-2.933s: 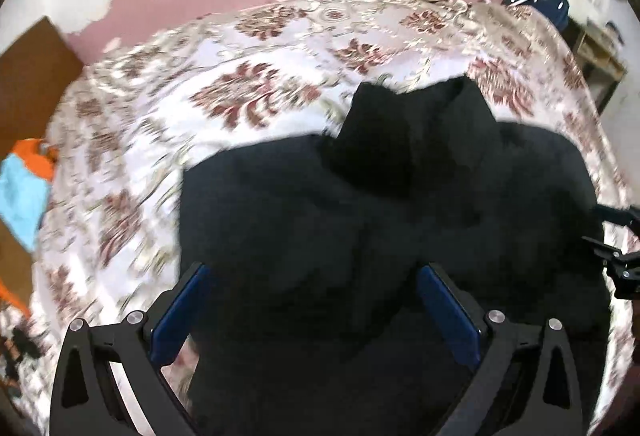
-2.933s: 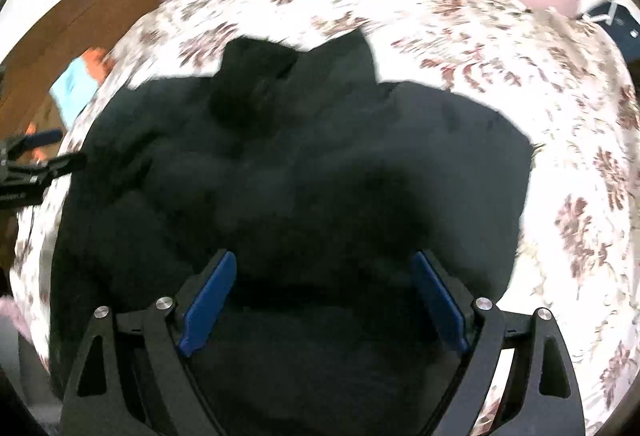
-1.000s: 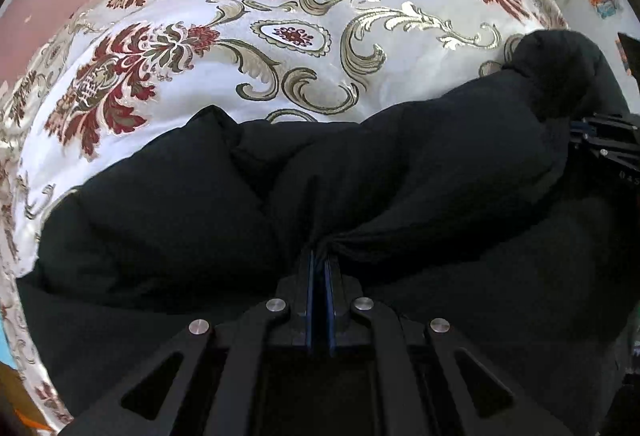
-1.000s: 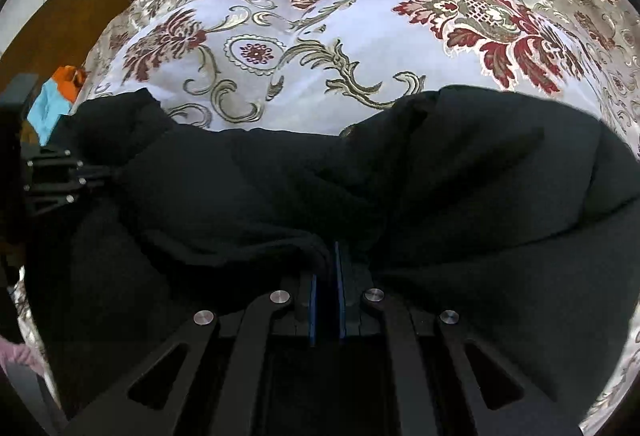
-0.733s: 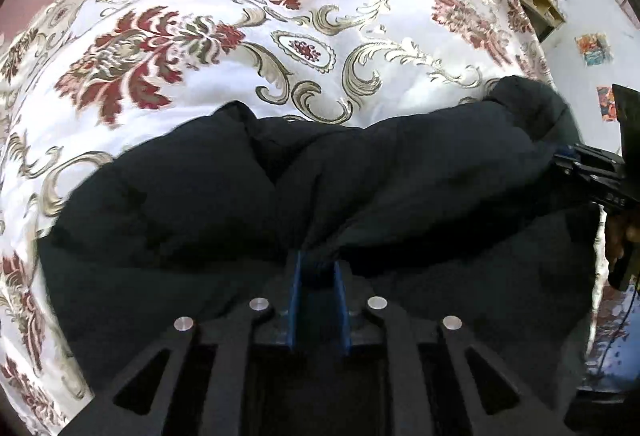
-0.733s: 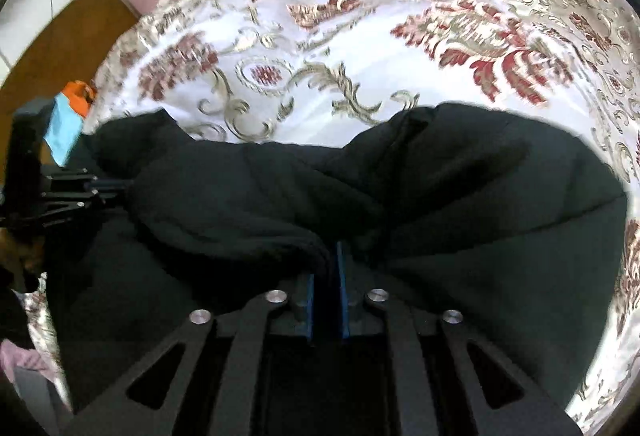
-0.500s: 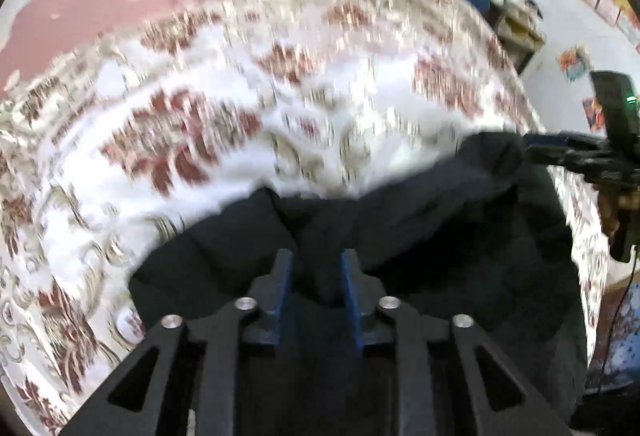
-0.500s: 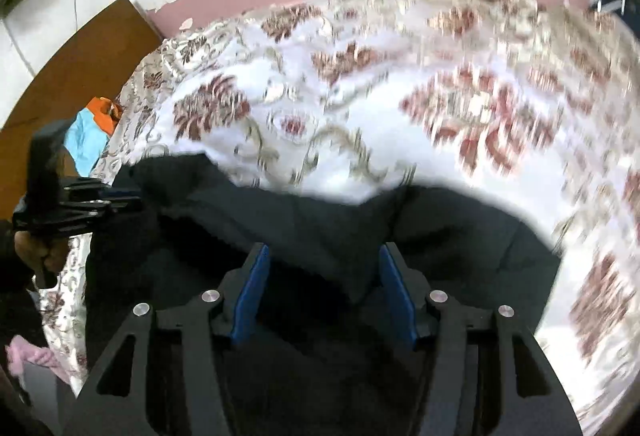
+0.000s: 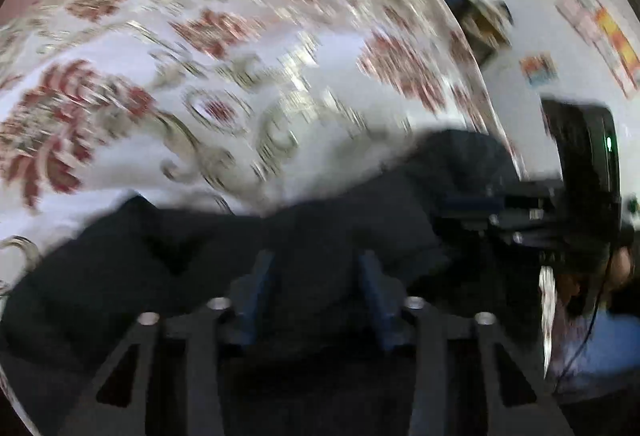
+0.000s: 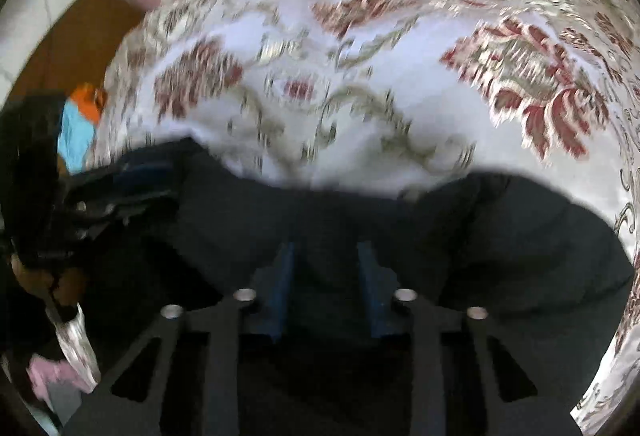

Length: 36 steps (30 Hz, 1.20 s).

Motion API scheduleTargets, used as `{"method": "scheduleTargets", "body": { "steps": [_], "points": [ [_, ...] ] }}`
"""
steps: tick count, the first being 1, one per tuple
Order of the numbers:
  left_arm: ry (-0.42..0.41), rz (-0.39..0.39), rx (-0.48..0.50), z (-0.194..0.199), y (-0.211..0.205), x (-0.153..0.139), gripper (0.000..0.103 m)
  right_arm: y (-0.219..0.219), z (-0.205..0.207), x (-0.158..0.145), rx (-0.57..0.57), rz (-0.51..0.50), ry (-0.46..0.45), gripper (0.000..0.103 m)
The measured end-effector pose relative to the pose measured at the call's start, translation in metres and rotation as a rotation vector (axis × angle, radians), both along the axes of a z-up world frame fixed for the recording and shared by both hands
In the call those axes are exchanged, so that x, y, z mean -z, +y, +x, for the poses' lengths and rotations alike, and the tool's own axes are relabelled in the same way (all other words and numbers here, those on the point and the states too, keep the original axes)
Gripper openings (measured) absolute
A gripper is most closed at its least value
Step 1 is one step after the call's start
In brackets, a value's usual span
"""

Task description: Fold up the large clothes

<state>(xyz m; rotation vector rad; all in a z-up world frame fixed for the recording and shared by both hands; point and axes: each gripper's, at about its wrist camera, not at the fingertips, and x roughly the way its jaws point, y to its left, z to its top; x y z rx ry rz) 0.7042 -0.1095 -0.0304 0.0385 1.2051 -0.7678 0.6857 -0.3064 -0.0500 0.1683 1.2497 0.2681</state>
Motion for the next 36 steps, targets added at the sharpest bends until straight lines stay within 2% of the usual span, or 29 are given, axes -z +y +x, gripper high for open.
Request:
{"method": "scheduleTargets", "body": {
  "steps": [3, 5, 8, 11, 13, 17, 21, 23, 26, 29, 32, 36],
  "points": [
    [0.031, 0.114, 0.106, -0.015, -0.013, 0.02, 0.032, 0.0, -0.009, 0.01, -0.068, -0.07, 0.021, 0.021],
    [0.047, 0.143, 0.105, -0.012, -0.017, 0.028, 0.032, -0.004, -0.005, 0.017, -0.08, -0.075, 0.059, 0.018],
    [0.134, 0.172, 0.05, 0.006, -0.027, 0.043, 0.031, -0.001, 0.009, 0.028, -0.111, -0.087, 0.105, 0.018],
    [0.157, 0.239, 0.074, 0.013, -0.041, 0.056, 0.032, 0.005, 0.021, 0.039, -0.152, -0.119, 0.136, 0.017],
    [0.156, 0.267, 0.077, 0.014, -0.048, 0.063, 0.031, 0.008, 0.026, 0.046, -0.174, -0.144, 0.134, 0.017],
    [0.156, 0.279, 0.023, 0.016, -0.053, 0.074, 0.031, 0.014, 0.032, 0.062, -0.175, -0.181, 0.098, 0.017],
    [0.116, 0.318, -0.015, 0.008, -0.064, 0.075, 0.031, 0.012, 0.028, 0.069, -0.184, -0.181, 0.029, 0.016],
    [0.111, 0.302, -0.033, 0.003, -0.063, 0.071, 0.031, 0.009, 0.024, 0.065, -0.179, -0.16, 0.005, 0.016],
    [0.107, 0.23, -0.063, -0.006, -0.05, 0.059, 0.031, 0.001, 0.014, 0.051, -0.144, -0.123, -0.019, 0.017],
    [0.121, 0.187, -0.12, -0.012, -0.038, 0.048, 0.031, 0.001, 0.0, 0.039, -0.145, -0.136, -0.052, 0.019],
    [0.103, 0.188, -0.157, -0.017, -0.036, 0.038, 0.032, 0.008, -0.014, 0.034, -0.186, -0.214, -0.098, 0.019],
    [0.066, 0.206, -0.19, -0.028, -0.035, 0.028, 0.035, 0.001, -0.018, 0.017, -0.164, -0.239, -0.116, 0.021]
  ]
}}
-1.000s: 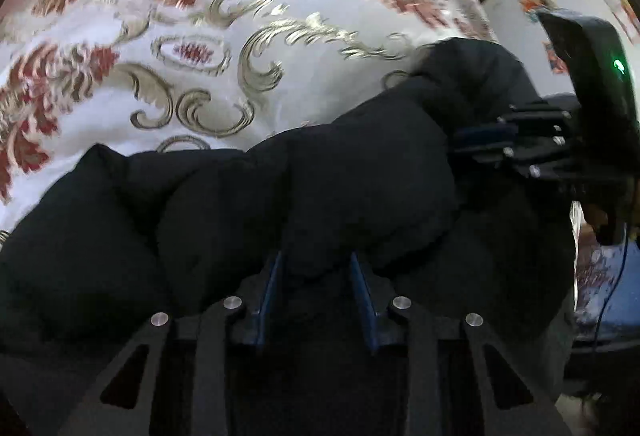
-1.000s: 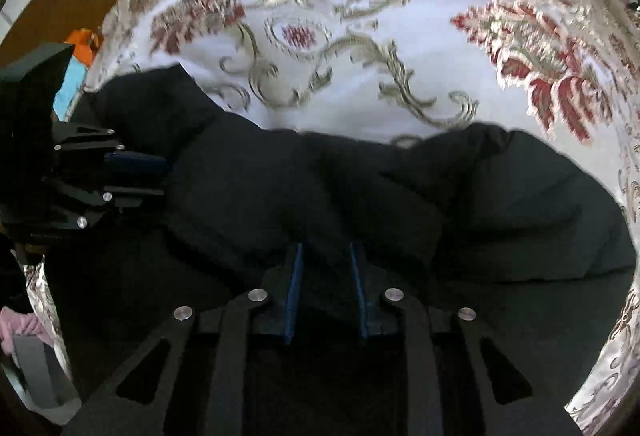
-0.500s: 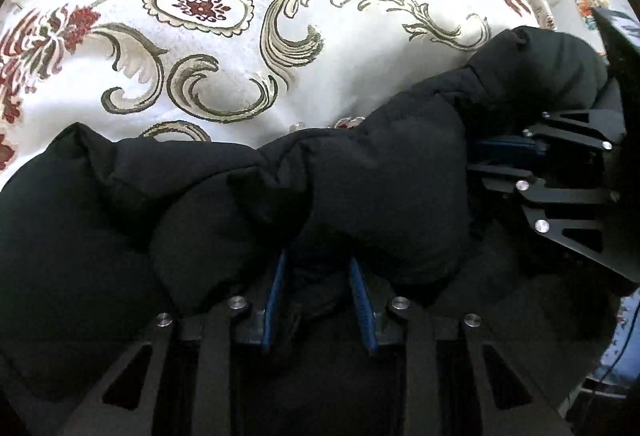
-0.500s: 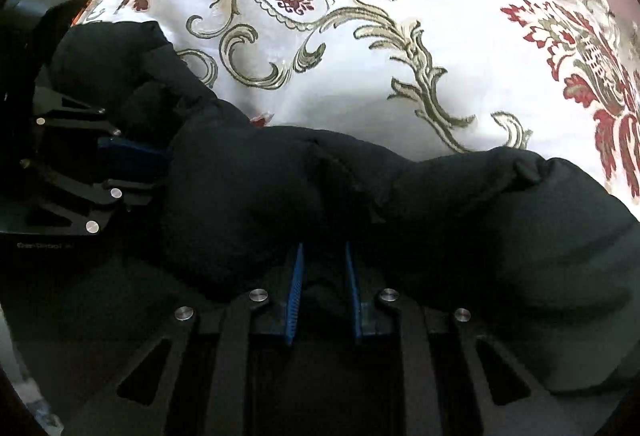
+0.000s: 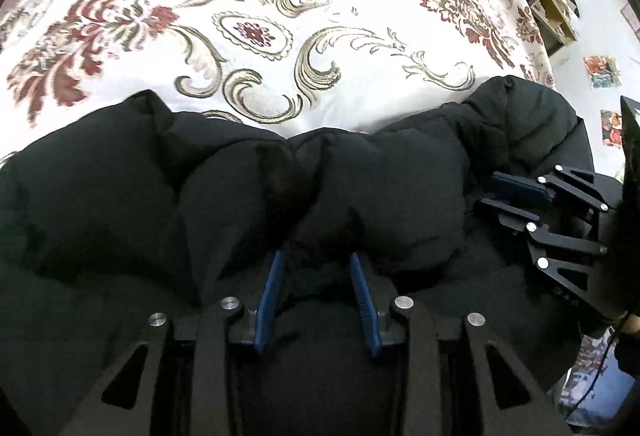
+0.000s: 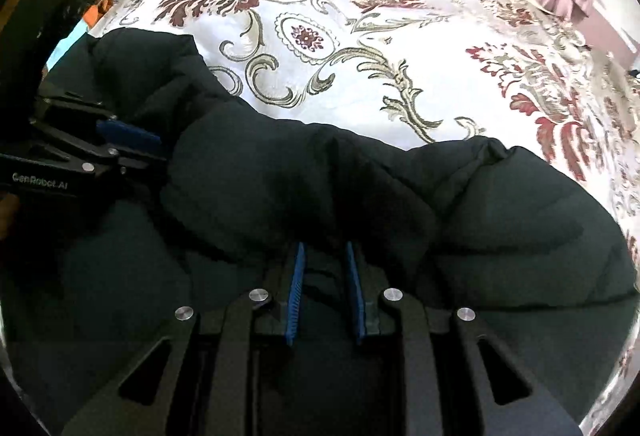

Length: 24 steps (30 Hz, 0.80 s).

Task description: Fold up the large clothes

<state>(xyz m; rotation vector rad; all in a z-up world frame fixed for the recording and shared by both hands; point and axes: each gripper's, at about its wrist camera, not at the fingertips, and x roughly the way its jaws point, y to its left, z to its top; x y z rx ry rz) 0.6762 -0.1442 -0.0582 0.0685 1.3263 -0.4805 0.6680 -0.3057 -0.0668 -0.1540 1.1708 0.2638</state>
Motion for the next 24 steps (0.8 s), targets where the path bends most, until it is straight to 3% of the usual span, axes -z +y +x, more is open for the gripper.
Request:
{"method": "scheduleTargets", "body": {
  "steps": [4, 6, 9, 14, 19, 24],
  "points": [
    [-0.049, 0.017, -0.042, -0.01, 0.02, -0.017, 0.041, -0.007, -0.006, -0.013, 0.024, 0.016, -0.013, 0.028],
    [-0.069, 0.01, -0.083, -0.013, 0.024, -0.027, 0.062, -0.012, -0.014, -0.023, 0.049, 0.026, -0.024, 0.033],
    [-0.113, -0.019, -0.148, -0.028, 0.039, -0.045, 0.076, -0.015, -0.019, -0.029, 0.077, 0.051, -0.044, 0.042],
    [-0.119, -0.047, -0.234, -0.047, 0.055, -0.062, 0.081, -0.022, -0.036, -0.05, 0.116, 0.041, -0.093, 0.076],
    [-0.132, -0.07, -0.332, -0.071, 0.068, -0.077, 0.094, -0.029, -0.055, -0.078, 0.141, 0.058, -0.155, 0.096],
    [-0.242, -0.087, -0.374, -0.096, 0.076, -0.102, 0.103, -0.037, -0.078, -0.103, 0.19, 0.118, -0.235, 0.101]
  ]
}}
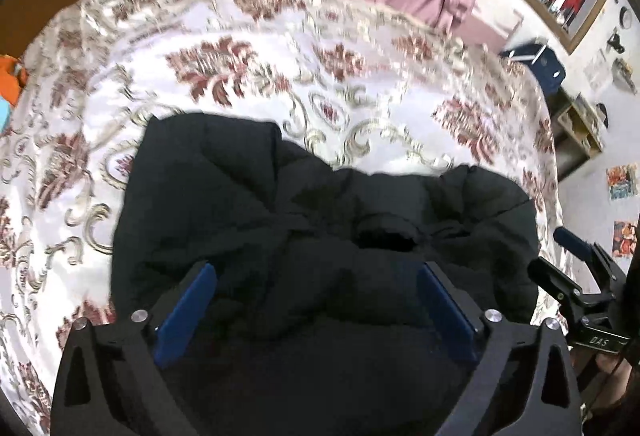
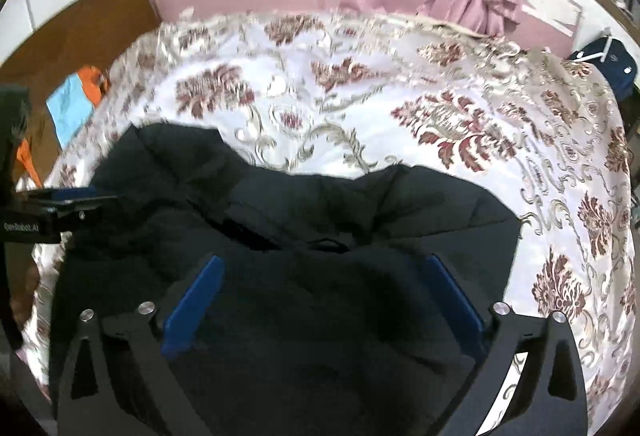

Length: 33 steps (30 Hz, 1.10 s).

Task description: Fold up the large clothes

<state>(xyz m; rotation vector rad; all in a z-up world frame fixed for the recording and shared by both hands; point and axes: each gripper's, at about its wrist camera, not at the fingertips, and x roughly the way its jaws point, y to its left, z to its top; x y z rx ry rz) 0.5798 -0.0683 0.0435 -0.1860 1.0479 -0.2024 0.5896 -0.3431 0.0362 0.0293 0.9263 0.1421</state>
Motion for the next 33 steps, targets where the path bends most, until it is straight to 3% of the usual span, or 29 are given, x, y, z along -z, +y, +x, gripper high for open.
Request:
{"method": "scheduleTargets", "body": {
  "steps": [7, 18, 26, 33],
  "points": [
    [-0.151, -0.011, -0.022, -0.031, 0.001, -0.019, 0.103, -0.003, -0.034, -0.012, 0.054, 0.053, -0.103, 0.101],
    [-0.358, 0.023, 0.046, -0.08, -0.012, -0.026, 0.103, 0.0, -0.078, -0.011, 0.082, 0.044, -0.232, 0.101],
    [-0.381, -0.035, 0.058, -0.11, -0.002, -0.025, 0.103, 0.004, -0.112, -0.016, 0.1, 0.054, -0.319, 0.101],
    [-0.473, -0.008, 0.058, -0.174, 0.01, -0.048, 0.103, 0.017, -0.17, -0.042, 0.1, 0.061, -0.396, 0.101]
  ]
}}
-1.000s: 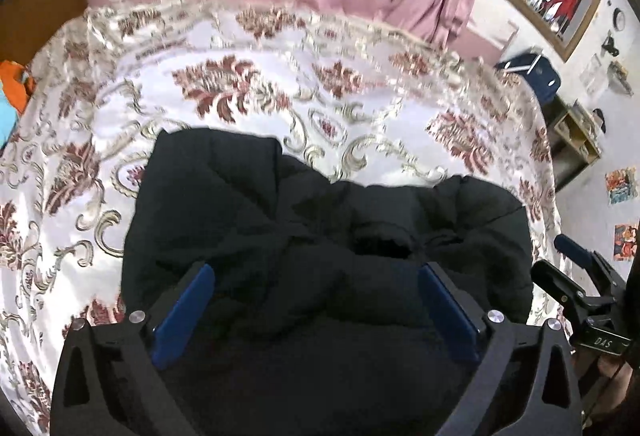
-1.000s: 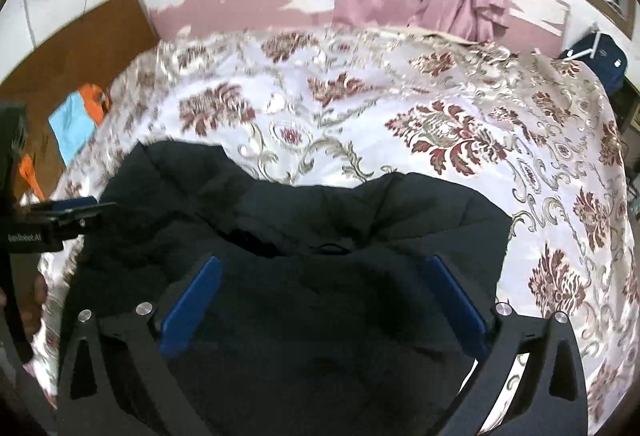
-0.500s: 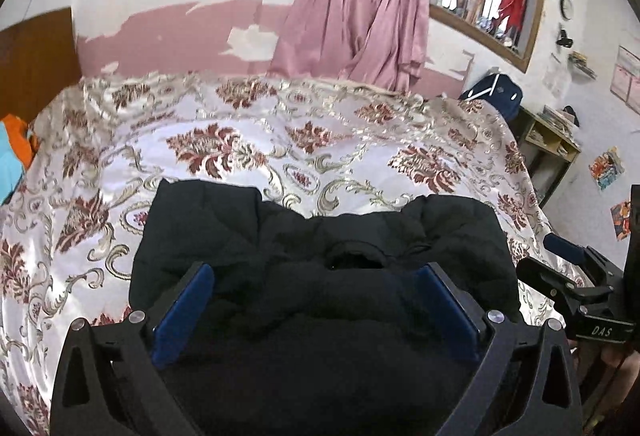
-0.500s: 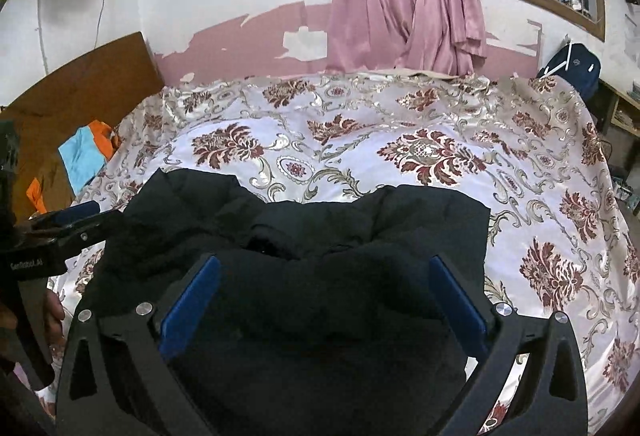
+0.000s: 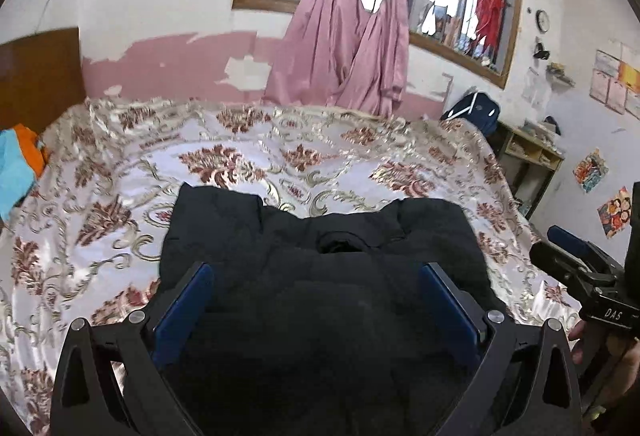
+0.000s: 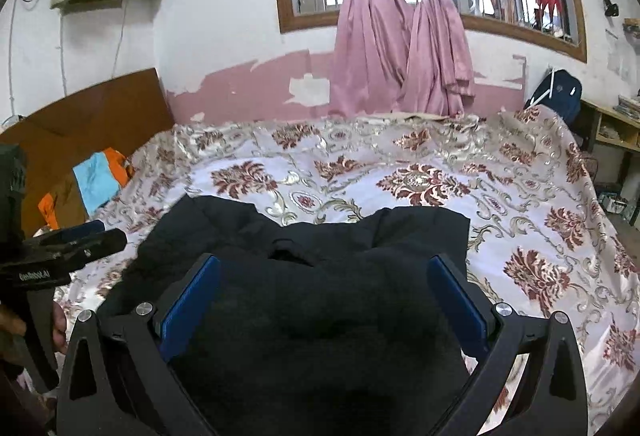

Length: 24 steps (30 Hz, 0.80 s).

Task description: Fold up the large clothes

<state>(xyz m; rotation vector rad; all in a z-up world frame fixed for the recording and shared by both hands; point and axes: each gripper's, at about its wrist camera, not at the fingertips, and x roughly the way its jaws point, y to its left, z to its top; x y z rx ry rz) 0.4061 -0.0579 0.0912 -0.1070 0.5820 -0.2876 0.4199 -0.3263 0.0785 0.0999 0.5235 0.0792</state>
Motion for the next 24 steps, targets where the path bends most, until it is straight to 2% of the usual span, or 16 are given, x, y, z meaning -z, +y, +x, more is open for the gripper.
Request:
{"method": "scheduleTargets", "body": {
  "steps": [4, 7, 12, 19, 24],
  "points": [
    [-0.059, -0.003, -0.001, -0.055, 0.006, -0.02, 0.103, 0.014, -0.045, -0.018, -0.013, -0.027, -0.003, 0.101],
    [-0.068, -0.006, -0.019, -0.094, 0.01, -0.035, 0.103, 0.022, -0.078, -0.031, -0.006, -0.035, -0.004, 0.101],
    [-0.085, 0.026, -0.03, -0.15, 0.016, -0.051, 0.103, 0.036, -0.133, -0.055, -0.057, -0.028, -0.004, 0.101],
    [-0.122, 0.083, -0.057, -0.215, 0.027, -0.053, 0.103, 0.045, -0.194, -0.063, -0.079, -0.038, -0.046, 0.101],
    [-0.122, 0.071, -0.079, -0.242, 0.038, -0.045, 0.103, 0.046, -0.229, -0.058, -0.068, -0.055, -0.062, 0.101]
  ]
}}
